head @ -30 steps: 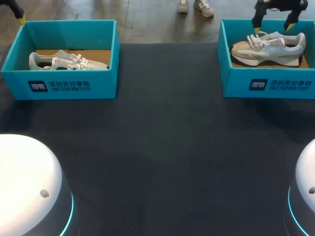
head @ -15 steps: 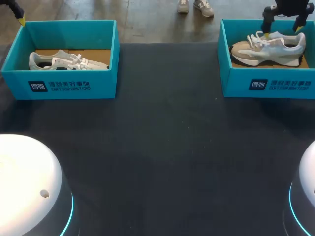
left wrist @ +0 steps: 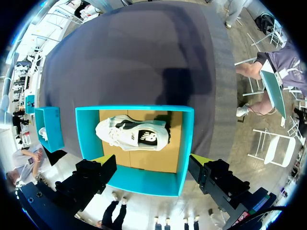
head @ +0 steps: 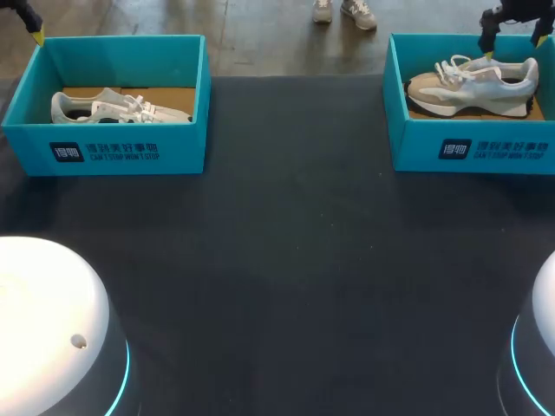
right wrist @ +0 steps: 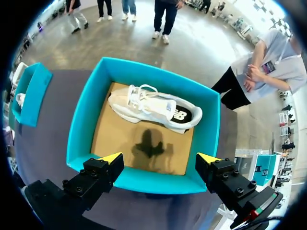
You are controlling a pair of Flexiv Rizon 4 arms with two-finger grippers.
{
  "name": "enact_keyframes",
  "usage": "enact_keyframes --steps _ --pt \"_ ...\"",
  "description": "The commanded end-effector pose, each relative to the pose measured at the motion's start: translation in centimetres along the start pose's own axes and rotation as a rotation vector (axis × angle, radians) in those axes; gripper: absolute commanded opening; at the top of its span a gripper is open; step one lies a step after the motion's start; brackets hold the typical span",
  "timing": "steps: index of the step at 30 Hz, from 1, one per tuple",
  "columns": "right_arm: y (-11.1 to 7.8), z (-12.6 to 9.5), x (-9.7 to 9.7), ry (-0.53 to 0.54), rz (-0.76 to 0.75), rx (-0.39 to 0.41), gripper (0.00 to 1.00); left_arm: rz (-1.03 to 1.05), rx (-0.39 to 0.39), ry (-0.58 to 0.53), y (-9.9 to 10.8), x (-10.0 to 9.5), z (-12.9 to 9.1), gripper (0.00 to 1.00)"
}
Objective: Take the shoe out of the shoebox, open the shoe tongue, remove and reinsert the insole, then place the shoe into the shoebox
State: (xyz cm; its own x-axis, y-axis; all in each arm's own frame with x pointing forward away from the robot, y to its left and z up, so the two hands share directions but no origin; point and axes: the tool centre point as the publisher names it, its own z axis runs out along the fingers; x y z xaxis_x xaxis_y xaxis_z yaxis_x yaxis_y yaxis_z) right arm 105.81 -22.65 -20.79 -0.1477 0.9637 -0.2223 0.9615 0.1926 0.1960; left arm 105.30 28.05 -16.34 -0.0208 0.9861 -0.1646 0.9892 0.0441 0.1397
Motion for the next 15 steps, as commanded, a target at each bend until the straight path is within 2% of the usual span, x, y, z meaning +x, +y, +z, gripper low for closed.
enact_keyframes --steps 1,15 --pt "2.0 1.3 -0.7 -0.016 -0.009 0.047 1.00 0.001 -0.002 0.001 -0.1 0.0 0.0 1.00" --pt "4.6 5.2 -3.8 -0.045 -0.003 0.080 1.00 0.001 -0.002 0.001 -0.1 0.0 0.0 1.00"
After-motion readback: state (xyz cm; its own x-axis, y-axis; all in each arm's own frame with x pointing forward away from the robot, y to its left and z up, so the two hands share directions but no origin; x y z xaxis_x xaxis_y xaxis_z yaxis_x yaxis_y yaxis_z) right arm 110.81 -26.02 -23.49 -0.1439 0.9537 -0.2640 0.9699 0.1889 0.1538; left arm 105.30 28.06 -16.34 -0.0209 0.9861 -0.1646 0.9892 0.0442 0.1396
